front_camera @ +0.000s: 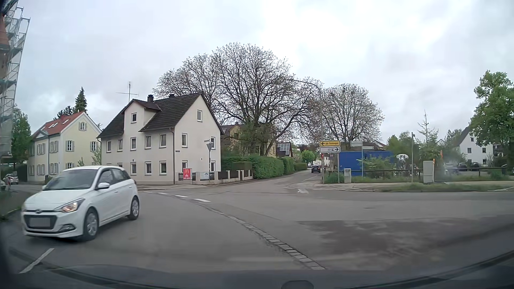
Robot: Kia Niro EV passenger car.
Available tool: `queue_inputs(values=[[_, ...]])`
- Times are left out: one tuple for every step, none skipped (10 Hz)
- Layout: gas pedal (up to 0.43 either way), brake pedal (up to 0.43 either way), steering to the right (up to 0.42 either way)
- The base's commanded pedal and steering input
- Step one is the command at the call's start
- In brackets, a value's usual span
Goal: Follow the waypoints while adhering to traffic rules and regulations
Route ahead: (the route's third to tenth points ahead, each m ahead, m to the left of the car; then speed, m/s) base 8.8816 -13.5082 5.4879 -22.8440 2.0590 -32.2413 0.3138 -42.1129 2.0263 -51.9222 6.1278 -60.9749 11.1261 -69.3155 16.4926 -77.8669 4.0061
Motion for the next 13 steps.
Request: queue_inputs(values=[[0.0,0.061,0.189],[0.0,0.061,0.211],[0.0,0.061,0.22],[0.0,0.061,0.227],[0.0,0.061,0.249],[0.0,0.061,0.272],[0.0,0.043,0.298],[0.0,0.0,0.319],[0.0,0.0,0.34],[0.0,0.0,0.351],[0.0,0.0,0.369],[0.0,0.0,0.386],[0.0,0.0,0.401]])
